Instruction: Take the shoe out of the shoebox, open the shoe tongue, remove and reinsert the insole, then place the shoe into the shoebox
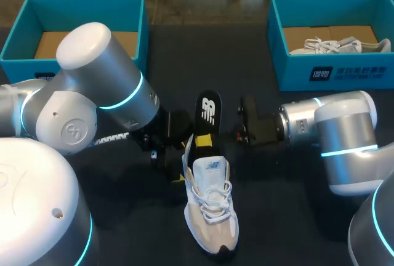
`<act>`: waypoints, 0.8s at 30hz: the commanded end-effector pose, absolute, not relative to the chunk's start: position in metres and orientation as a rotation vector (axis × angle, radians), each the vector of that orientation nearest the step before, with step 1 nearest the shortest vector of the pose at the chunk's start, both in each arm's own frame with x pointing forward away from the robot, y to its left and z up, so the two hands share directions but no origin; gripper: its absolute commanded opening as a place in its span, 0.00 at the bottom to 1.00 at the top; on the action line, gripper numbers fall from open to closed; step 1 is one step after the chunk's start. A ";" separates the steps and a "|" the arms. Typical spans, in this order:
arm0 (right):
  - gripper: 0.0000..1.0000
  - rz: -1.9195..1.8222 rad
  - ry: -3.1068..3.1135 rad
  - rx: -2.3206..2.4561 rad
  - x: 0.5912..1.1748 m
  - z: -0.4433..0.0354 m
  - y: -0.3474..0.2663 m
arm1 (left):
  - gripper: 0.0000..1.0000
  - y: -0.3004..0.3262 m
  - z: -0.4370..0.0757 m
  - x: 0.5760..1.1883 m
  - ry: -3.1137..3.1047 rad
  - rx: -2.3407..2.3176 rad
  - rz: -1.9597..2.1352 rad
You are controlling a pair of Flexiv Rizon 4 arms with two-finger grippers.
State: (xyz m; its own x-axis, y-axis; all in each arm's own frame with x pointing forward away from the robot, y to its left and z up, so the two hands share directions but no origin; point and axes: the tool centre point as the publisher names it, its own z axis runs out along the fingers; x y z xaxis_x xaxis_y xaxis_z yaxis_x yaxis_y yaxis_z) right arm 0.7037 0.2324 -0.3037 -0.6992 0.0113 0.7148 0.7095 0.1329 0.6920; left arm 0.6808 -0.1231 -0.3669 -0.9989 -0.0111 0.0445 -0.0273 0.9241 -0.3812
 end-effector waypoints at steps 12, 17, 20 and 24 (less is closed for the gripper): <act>0.00 -1.561 -1.768 -0.751 0.701 -0.334 0.233 | 1.00 -0.123 -0.367 0.680 -3.043 0.030 0.602; 0.00 -1.555 -1.749 -0.775 0.688 -0.342 0.232 | 1.00 -0.123 -0.367 0.680 -3.043 0.030 0.602; 0.00 -1.547 -1.743 -0.783 0.685 -0.346 0.233 | 1.00 -0.123 -0.367 0.680 -3.043 0.030 0.602; 0.07 -1.540 -1.748 -0.775 0.683 -0.345 0.235 | 1.00 -0.123 -0.367 0.680 -3.043 0.030 0.602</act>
